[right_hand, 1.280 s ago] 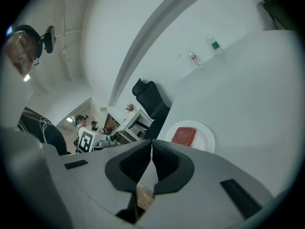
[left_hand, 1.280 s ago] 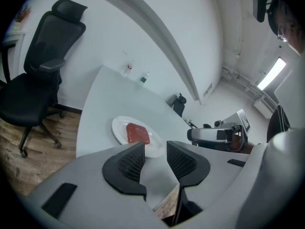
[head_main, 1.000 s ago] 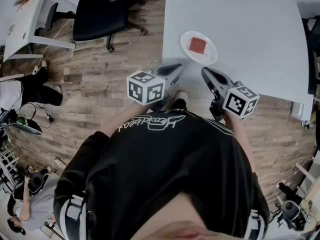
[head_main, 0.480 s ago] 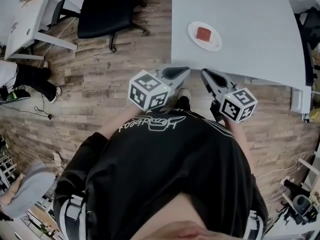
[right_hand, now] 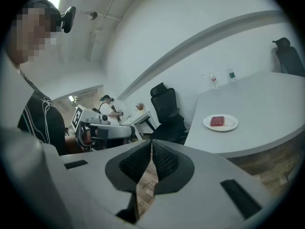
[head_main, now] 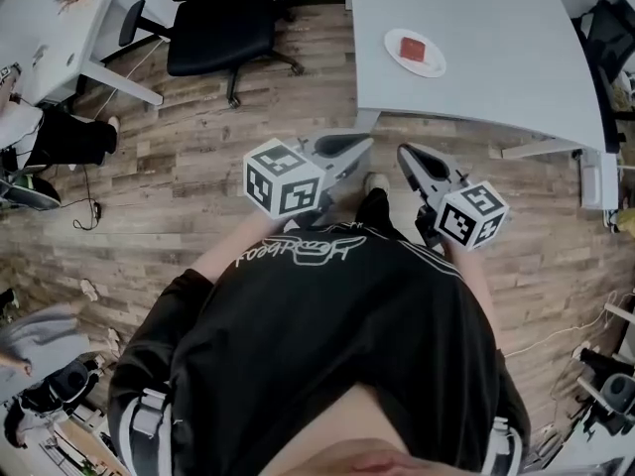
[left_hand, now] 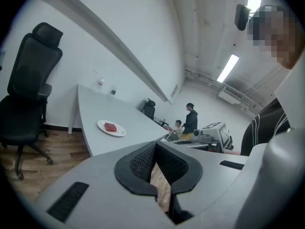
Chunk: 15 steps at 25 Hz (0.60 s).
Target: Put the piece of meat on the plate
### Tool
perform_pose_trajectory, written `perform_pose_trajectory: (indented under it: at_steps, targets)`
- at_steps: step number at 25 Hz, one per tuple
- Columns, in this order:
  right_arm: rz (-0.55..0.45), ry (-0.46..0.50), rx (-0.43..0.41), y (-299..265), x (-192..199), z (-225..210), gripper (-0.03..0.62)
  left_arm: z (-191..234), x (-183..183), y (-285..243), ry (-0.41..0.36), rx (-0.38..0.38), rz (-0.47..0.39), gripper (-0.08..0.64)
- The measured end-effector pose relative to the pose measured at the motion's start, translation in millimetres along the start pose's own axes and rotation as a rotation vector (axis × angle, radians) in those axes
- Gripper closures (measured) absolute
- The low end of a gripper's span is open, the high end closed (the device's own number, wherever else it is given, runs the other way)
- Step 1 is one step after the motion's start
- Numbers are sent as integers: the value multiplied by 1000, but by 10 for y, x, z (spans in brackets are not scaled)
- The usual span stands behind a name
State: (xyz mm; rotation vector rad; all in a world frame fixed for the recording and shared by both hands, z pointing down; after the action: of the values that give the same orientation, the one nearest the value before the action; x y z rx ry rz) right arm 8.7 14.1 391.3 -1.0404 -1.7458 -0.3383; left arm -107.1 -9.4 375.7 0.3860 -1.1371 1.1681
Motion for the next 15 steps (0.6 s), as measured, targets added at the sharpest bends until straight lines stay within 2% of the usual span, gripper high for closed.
perform_pose_trajectory:
  at_steps: [8,15]
  targets:
    - [-40,2,43,161,209,485,578,-219,86,493,-16,21,-31,552]
    - [-57,-5,79,301,401,669,577,-366,162,628,-33,60,-28,552]
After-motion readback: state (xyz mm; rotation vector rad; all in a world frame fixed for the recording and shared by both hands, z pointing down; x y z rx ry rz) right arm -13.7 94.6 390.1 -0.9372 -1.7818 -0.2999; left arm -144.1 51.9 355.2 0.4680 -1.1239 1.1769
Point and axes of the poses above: the fingertips, and each gripper's own axes: y backward along the fingers, z to its left, x out of its underside, the point moved 4 cm from there along y, backward along the fingers, and after that the axes turned 7 degrees about -x, right-handed, at the moved point
